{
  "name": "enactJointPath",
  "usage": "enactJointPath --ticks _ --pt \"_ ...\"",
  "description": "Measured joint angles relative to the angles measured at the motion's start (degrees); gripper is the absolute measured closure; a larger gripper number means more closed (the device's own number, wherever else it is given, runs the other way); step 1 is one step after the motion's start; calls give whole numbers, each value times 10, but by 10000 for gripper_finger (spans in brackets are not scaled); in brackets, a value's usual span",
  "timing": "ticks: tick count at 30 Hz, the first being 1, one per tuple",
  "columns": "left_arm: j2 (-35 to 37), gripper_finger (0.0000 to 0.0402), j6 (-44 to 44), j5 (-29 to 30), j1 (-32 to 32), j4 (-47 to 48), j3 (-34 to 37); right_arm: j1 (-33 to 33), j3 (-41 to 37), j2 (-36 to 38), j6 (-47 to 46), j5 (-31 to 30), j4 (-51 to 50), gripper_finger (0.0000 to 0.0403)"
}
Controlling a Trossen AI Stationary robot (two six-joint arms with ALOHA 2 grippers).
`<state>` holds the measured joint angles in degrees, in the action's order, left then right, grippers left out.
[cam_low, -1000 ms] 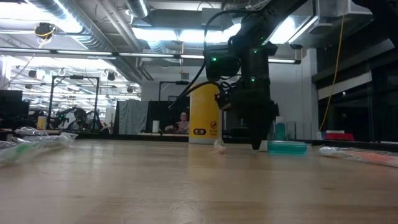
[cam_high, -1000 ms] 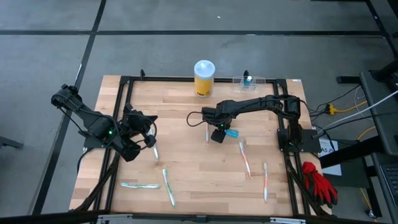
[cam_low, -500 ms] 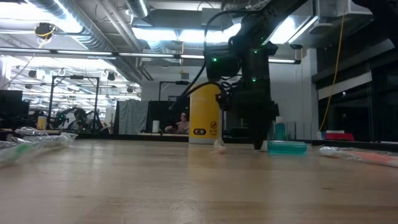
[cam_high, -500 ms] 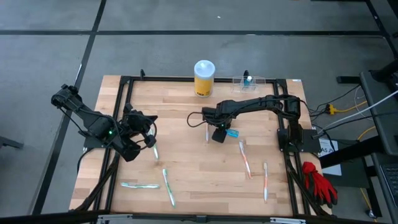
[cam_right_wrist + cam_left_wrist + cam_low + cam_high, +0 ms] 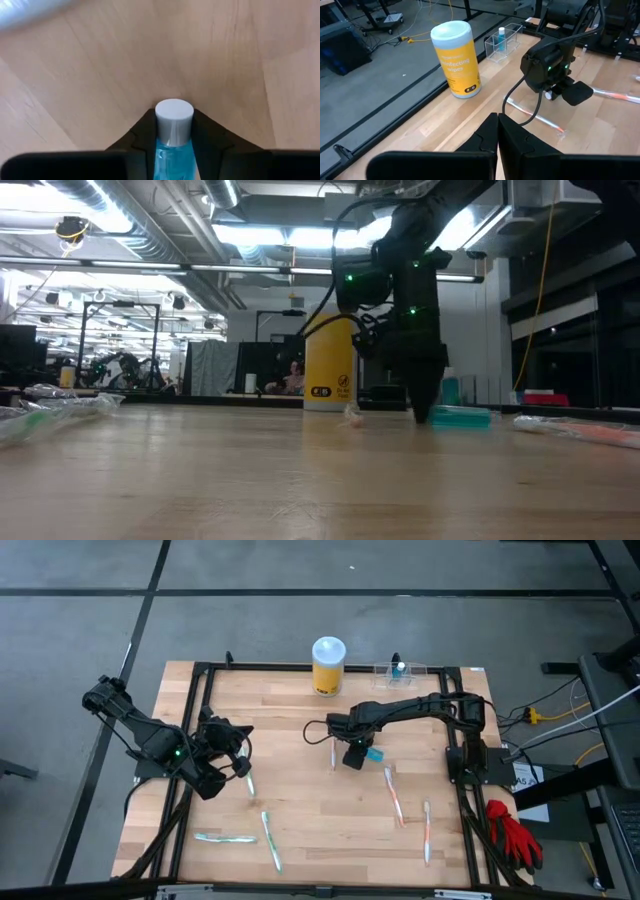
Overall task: Pick & Place toothbrushing station
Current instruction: Put the blue mouthwash into the transparent organizer
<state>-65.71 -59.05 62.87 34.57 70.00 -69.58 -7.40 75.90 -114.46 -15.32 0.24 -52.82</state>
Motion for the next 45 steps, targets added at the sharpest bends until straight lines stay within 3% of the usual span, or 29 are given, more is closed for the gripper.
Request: enactJointPath --ticks 7,16,25,33,38,45 --pt "0 400 -1 0 0 0 0 0 0 54 -61 -77 22 310" --pt "0 399 -29 0 0 3 0 -1 -11 173 -315 -303 73 310" --pt "3 399 -41 -9 4 5 0 8 -119 233 -578 -496 63 310" --pt "4 399 -143 -22 26 73 0 9 -204 291 -689 -646 63 310" --pt "21 398 -224 -31 53 129 0 -14 -206 347 -617 -694 93 310" --pt "60 399 -215 -18 60 152 0 -86 -205 422 -349 -697 221 310"
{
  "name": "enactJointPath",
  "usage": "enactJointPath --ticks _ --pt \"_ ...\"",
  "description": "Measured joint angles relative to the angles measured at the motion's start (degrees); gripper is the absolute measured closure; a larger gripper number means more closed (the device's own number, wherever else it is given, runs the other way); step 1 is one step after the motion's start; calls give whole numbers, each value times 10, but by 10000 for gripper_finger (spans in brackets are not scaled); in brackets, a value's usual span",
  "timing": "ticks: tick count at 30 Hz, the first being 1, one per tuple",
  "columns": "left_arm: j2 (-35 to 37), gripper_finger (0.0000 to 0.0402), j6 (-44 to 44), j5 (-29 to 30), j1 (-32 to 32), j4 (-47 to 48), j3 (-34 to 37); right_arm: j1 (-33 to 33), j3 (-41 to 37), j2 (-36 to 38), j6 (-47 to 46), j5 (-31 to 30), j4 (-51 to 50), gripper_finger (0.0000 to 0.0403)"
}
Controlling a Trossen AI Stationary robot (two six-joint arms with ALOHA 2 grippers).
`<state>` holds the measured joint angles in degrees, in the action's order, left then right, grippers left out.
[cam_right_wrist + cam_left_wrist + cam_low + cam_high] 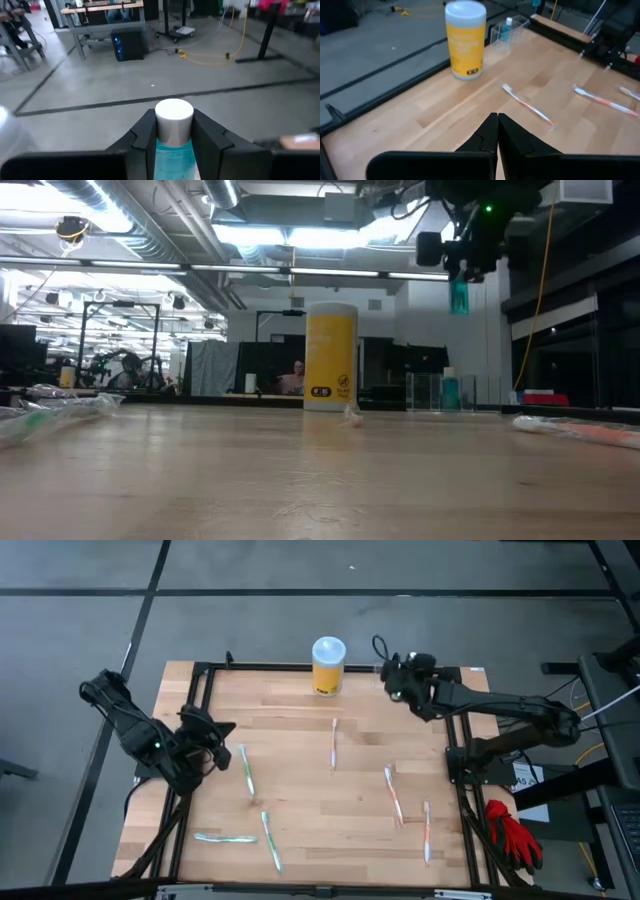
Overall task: Pick & Place toothbrushing station
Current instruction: Put the blue mouthwash into the transparent organizer
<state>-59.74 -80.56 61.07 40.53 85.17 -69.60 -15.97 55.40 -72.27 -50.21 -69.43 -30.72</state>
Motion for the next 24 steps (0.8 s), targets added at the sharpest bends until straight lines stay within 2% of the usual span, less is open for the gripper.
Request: enactJointPath --ticks 6,10,14,17,20,24 --pt "22 398 26 31 0 0 0 -60 -23 -14 132 32 134 310" --pt "28 399 33 30 0 0 0 -91 -93 -29 221 65 310 310" --pt "28 397 32 29 0 -1 0 -100 -156 -32 298 59 460 310" --pt "28 400 33 24 0 -6 0 -99 -178 -29 324 46 493 310" --pt "27 398 33 24 0 -7 0 -100 -192 -31 316 65 513 310" --pt "27 397 33 28 0 -7 0 -98 -219 -34 281 51 518 310"
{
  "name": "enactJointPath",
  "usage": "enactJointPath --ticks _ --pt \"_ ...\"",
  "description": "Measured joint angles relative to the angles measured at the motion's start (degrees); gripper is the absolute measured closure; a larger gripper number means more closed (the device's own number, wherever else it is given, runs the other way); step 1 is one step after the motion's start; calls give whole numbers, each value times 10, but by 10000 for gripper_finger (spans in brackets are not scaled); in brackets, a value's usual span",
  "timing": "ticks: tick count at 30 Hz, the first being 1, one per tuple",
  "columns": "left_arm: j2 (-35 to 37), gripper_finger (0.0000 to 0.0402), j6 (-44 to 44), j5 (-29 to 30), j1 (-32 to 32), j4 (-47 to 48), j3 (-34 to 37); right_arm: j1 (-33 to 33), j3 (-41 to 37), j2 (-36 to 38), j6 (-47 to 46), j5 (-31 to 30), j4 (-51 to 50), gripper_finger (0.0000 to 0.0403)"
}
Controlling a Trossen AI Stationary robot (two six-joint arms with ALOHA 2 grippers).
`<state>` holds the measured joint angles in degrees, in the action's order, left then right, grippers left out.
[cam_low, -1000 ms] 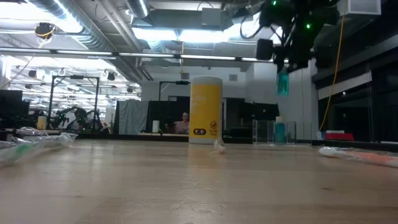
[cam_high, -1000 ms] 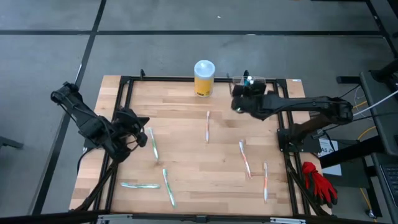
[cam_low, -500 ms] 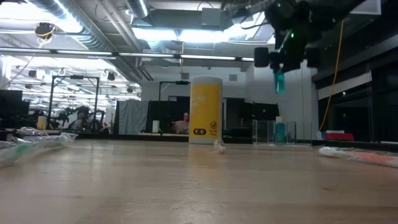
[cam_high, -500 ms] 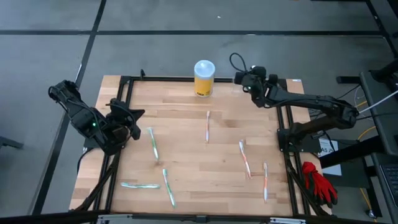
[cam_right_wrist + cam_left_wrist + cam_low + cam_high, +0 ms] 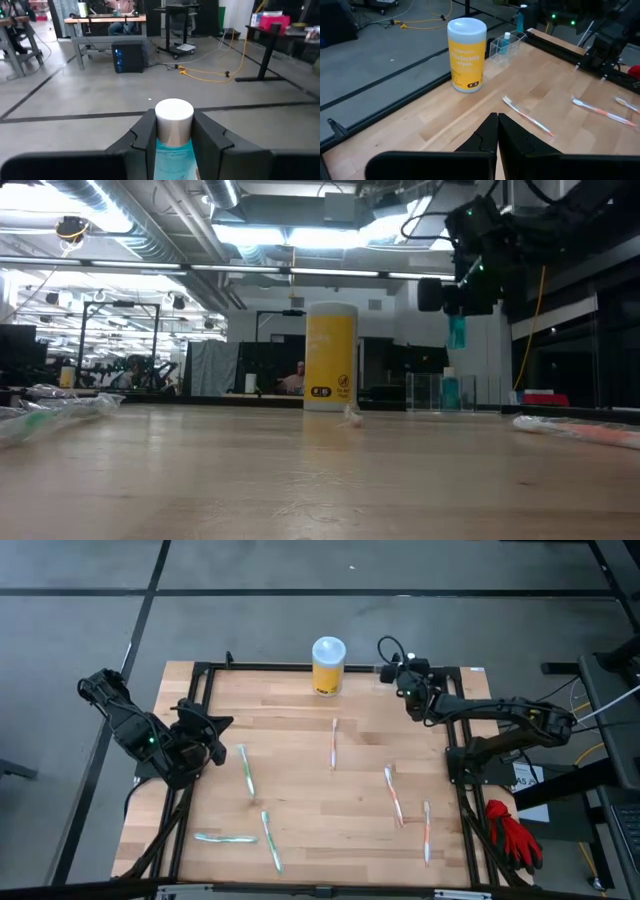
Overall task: Pick & Place toothbrushing station
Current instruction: Put the blue mouthwash into the transparent organizer
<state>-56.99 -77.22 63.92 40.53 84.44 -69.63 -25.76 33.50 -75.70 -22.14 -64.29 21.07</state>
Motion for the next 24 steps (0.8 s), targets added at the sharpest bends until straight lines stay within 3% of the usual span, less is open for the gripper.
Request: enactJointPath --ticks 9,17,24 --pt "-2 396 9 0 0 -6 0 -4 -83 -13 -25 -5 121 310" --pt "-2 397 11 2 0 -8 0 -27 -83 -98 78 43 272 310" --pt "-2 399 10 -7 0 -8 0 -42 -83 -132 76 49 287 310"
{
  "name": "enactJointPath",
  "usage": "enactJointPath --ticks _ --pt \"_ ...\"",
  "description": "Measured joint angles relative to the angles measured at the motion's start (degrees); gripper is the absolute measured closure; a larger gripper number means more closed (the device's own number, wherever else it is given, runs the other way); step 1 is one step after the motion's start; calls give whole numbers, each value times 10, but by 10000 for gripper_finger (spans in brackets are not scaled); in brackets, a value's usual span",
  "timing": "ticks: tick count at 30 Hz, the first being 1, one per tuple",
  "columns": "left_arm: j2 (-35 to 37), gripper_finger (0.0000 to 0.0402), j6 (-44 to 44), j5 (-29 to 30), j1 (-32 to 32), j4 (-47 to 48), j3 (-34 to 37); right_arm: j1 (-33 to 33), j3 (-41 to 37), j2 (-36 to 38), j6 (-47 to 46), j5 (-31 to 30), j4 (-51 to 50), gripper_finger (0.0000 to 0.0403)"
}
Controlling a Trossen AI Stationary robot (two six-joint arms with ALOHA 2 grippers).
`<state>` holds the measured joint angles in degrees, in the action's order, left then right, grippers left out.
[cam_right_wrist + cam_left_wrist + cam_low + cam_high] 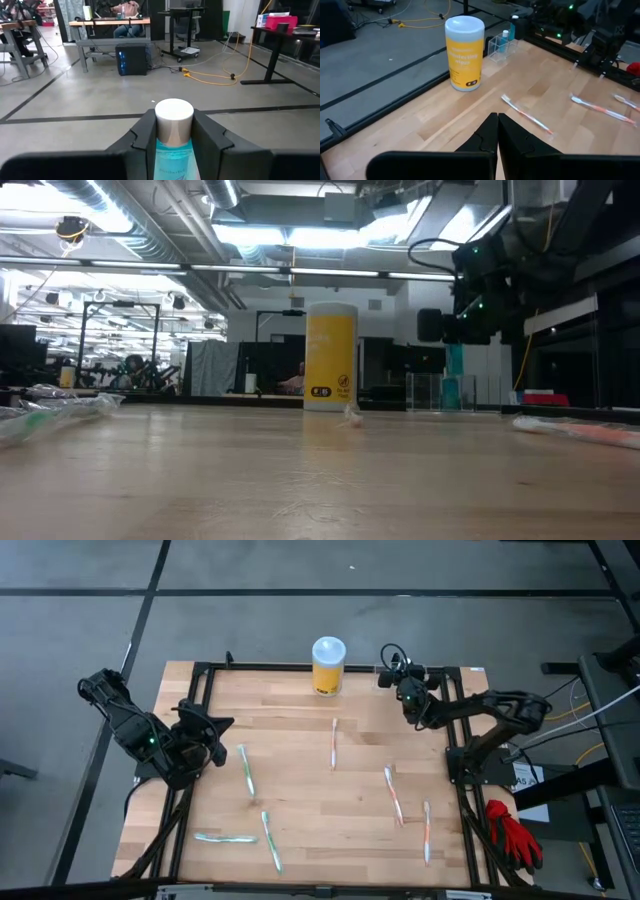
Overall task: Pick & Place toothbrushing station
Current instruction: Put the blue mouthwash into the transparent organizer
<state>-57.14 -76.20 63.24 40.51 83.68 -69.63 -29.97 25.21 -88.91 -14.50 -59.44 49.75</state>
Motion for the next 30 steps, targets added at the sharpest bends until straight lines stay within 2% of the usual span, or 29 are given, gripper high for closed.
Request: enactJointPath --ticks 15,20,30 --pt "0 397 7 0 -2 1 0 -6 0 -68 -47 10 16 310" --pt "0 399 10 -3 -2 1 0 -6 0 -93 -30 10 61 309" --pt "0 399 16 -3 -2 3 0 -6 -8 -100 -32 6 62 308"
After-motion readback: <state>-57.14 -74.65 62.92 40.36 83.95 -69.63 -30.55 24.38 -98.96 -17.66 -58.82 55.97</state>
